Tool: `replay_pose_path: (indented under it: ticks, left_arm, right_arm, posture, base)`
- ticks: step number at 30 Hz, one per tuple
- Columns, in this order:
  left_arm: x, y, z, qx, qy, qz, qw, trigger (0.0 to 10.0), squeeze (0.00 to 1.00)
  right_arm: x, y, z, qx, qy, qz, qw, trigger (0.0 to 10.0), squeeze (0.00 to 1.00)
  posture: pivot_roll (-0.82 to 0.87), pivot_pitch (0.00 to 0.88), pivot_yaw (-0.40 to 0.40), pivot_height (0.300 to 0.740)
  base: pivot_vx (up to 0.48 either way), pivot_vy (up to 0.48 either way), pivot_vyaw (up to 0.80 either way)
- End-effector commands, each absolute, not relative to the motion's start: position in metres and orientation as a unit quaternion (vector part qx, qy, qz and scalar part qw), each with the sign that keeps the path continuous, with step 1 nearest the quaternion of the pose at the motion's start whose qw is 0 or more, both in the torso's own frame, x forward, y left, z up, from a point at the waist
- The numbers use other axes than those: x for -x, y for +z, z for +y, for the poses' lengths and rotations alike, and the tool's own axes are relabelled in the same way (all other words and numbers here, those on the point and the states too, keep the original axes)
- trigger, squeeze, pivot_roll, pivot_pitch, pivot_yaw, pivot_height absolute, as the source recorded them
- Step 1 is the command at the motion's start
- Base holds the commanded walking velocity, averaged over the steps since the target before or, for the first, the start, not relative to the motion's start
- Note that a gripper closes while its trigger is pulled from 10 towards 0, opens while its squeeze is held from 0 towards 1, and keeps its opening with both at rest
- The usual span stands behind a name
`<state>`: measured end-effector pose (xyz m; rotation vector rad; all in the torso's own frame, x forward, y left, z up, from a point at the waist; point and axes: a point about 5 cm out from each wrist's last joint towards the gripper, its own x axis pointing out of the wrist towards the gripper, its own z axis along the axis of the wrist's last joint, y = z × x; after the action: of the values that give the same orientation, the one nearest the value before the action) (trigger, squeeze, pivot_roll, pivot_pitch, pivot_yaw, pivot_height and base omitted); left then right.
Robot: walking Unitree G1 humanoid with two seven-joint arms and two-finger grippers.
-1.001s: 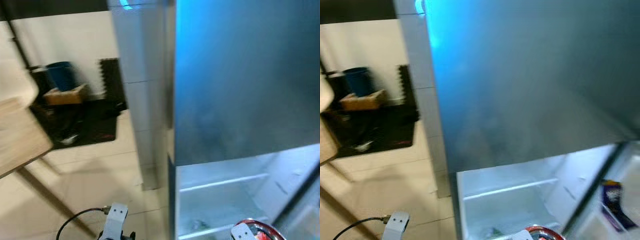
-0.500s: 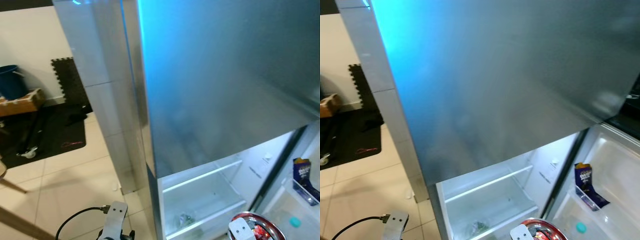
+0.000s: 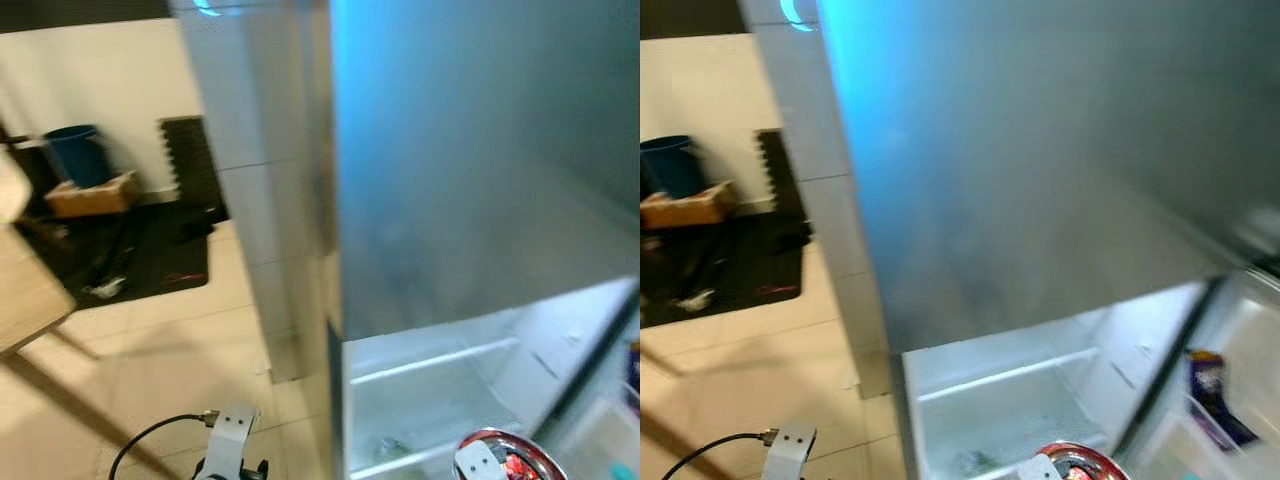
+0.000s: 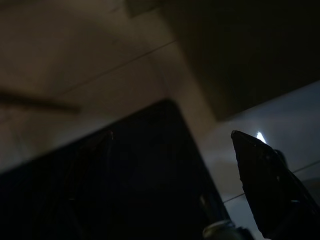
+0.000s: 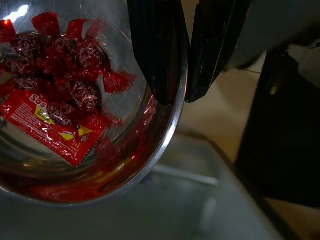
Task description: Restocking fridge
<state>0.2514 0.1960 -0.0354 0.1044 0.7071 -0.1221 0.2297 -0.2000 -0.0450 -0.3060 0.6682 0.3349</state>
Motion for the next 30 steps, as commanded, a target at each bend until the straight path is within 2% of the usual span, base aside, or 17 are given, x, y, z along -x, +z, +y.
replay_pose_path:
  ticks: [1, 13, 30]
  left_arm:
    - [-0.2438, -0.0406, 0.2002, -0.052, -0.052, 0.358, 0.931, 10.0, 0.0]
    - [-0.2463, -0.0391, 0.2005, -0.028, -0.031, 0.353, 0.935, 10.0, 0.0]
    - [-0.2466, -0.039, 0.2016, -0.016, -0.023, 0.354, 0.935, 10.0, 0.0]
  right_arm:
    - [-0.2311, -0.044, -0.1941, 0.155, 0.174, 0.314, 0.92, 10.0, 0.0]
    - [-0.2362, -0.0398, -0.1978, 0.15, 0.164, 0.307, 0.926, 10.0, 0.0]
    - [-0.237, -0.0389, -0.1975, 0.151, 0.168, 0.303, 0.926, 10.0, 0.0]
  posture:
    - [-0.08, 0.119, 0.052, 0.74]
    - [-0.08, 0.124, 0.044, 0.74]
    - [-0.08, 0.124, 0.043, 0.74]
  base:
    - [0.0, 0.0, 0.8]
    - [0.0, 0.0, 0.0]
    - [0.0, -0.378, 0.0]
